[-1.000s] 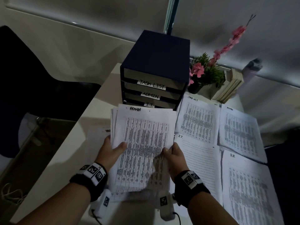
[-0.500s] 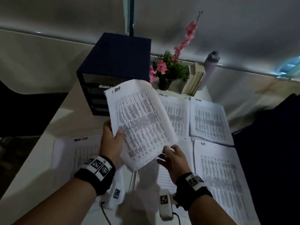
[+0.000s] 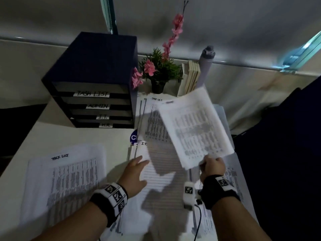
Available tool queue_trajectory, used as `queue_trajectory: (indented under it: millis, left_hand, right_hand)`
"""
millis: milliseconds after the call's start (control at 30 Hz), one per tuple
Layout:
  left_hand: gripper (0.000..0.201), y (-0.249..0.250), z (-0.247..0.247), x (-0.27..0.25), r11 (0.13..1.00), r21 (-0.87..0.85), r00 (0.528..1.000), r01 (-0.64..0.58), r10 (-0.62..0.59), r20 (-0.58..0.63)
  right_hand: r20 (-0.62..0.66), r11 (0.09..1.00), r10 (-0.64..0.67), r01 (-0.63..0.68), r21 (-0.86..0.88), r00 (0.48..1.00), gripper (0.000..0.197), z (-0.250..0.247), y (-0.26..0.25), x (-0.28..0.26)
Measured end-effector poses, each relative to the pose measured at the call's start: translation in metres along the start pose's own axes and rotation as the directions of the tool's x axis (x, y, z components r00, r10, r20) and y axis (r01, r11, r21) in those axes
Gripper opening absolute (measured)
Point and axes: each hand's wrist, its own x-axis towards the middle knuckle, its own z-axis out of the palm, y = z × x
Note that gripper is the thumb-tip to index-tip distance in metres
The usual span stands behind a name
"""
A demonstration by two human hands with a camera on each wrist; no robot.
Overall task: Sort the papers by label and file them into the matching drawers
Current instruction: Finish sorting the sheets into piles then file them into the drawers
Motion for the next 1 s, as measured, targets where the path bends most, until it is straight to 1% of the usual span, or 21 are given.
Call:
queue_trajectory:
  millis: [33, 67, 133, 167, 200, 233, 267, 300, 333, 400, 433, 500, 567, 600, 667, 700, 767, 833, 900, 967, 1000]
  left_hand:
    - [0.073, -0.004, 0.004, 0.0, 0.995, 0.097, 0.999, 0.02, -0.023, 0.037]
    - [0.073, -0.008, 0.009, 0.001, 0.985, 0.168, 0.996, 0.034, -0.047, 0.074]
    - [0.074, -0.011, 0.018, 0.0, 0.964, 0.262, 0.989, 0.055, -0.089, 0.12]
    - [0.075, -0.012, 0.021, 0.0, 0.958, 0.28, 0.986, 0.066, -0.106, 0.13]
    - [0.076, -0.013, 0.023, -0.001, 0.956, 0.281, 0.984, 0.078, -0.119, 0.133]
    - [0.076, -0.015, 0.024, 0.0, 0.958, 0.272, 0.983, 0.086, -0.126, 0.133]
    - [0.076, -0.016, 0.025, 0.0, 0.96, 0.264, 0.982, 0.091, -0.13, 0.135]
    - [0.076, -0.017, 0.024, 0.0, 0.962, 0.256, 0.981, 0.092, -0.131, 0.143]
    - [0.075, -0.017, 0.022, -0.001, 0.966, 0.244, 0.98, 0.087, -0.127, 0.152]
    - [0.072, -0.018, 0.019, -0.002, 0.979, 0.185, 0.983, 0.081, -0.11, 0.147]
    - [0.07, -0.019, 0.017, -0.003, 0.987, 0.137, 0.988, 0.079, -0.095, 0.119]
    - [0.064, -0.023, 0.013, -0.003, 0.997, 0.036, 0.998, 0.07, -0.07, 0.006]
    - [0.06, -0.032, 0.005, -0.004, 0.995, -0.036, 0.987, 0.09, -0.094, -0.132]
    - [0.059, -0.038, 0.0, -0.005, 0.991, -0.058, 0.972, 0.117, -0.126, -0.196]
    - [0.059, -0.052, -0.015, -0.01, 0.975, -0.1, 0.923, 0.199, -0.221, -0.315]
    - [0.06, -0.06, -0.024, -0.013, 0.958, -0.135, 0.886, 0.253, -0.285, -0.365]
    - [0.062, -0.08, -0.043, -0.021, 0.891, -0.246, 0.785, 0.381, -0.452, -0.424]
    - [0.065, -0.105, -0.061, -0.032, 0.789, -0.34, 0.657, 0.512, -0.615, -0.436]
    - [0.066, -0.128, -0.074, -0.043, 0.693, -0.372, 0.543, 0.617, -0.718, -0.436]
    - [0.065, -0.148, -0.083, -0.057, 0.625, -0.377, 0.462, 0.684, -0.771, -0.438]
    - [0.066, -0.157, -0.087, -0.064, 0.591, -0.382, 0.432, 0.711, -0.795, -0.425]
  right_hand:
    - [-0.04, 0.999, -0.002, 0.0, -0.048, 0.999, 0.022, -0.003, -0.006, 0.012]
    - [-0.068, 0.999, 0.007, -0.009, -0.034, 0.998, 0.023, -0.005, -0.011, 0.024]
    - [-0.091, 0.999, 0.01, -0.006, 0.046, 0.996, 0.015, -0.003, -0.022, 0.04]
    - [-0.101, 0.994, 0.058, -0.048, 0.1, 0.993, 0.006, -0.001, -0.03, 0.046]
    - [-0.104, 0.99, 0.114, -0.104, 0.1, 0.988, 0.012, 0.004, -0.038, 0.044]
    - [-0.165, 0.988, 0.054, -0.077, -0.136, 0.985, 0.024, 0.007, -0.04, 0.043]
    - [-0.171, 0.986, 0.047, -0.073, -0.147, 0.984, 0.031, 0.009, -0.044, 0.048]
    - [-0.112, 0.994, 0.103, -0.098, 0.048, 0.988, 0.036, 0.009, -0.045, 0.06]
    - [-0.092, 0.995, 0.063, -0.056, 0.079, 0.994, 0.041, 0.01, -0.045, 0.066]
    - [-0.094, 0.999, 0.05, -0.051, -0.008, 0.994, 0.047, 0.013, -0.041, 0.076]
    - [-0.089, 0.993, 0.065, -0.073, -0.089, 0.994, 0.047, 0.013, -0.04, 0.076]
    - [-0.105, 0.973, 0.053, -0.075, -0.217, 0.993, 0.046, 0.013, -0.034, 0.077]
    - [-0.126, 0.954, 0.035, -0.07, -0.29, 0.991, 0.046, 0.017, -0.028, 0.066]
    - [-0.131, 0.953, -0.01, -0.03, -0.302, 0.991, 0.044, 0.022, -0.024, 0.057]
    - [-0.113, 0.963, -0.092, 0.059, -0.264, 0.989, 0.04, 0.038, -0.009, 0.039]
    - [-0.062, 0.969, -0.112, 0.095, -0.229, 0.992, 0.041, 0.049, 0.0, 0.027]
    - [0.132, 0.98, -0.079, 0.101, -0.17, 0.988, 0.037, 0.07, 0.019, -0.001]
    - [0.354, 0.979, -0.012, 0.083, -0.185, 0.935, 0.028, 0.09, 0.036, -0.036]
    - [0.51, 0.949, 0.033, 0.132, -0.285, 0.86, 0.021, 0.108, 0.052, -0.071]
    - [0.618, 0.893, 0.096, 0.207, -0.4, 0.78, 0.027, 0.125, 0.072, -0.1]
    - [0.657, 0.855, 0.128, 0.253, -0.453, 0.743, 0.03, 0.132, 0.083, -0.112]
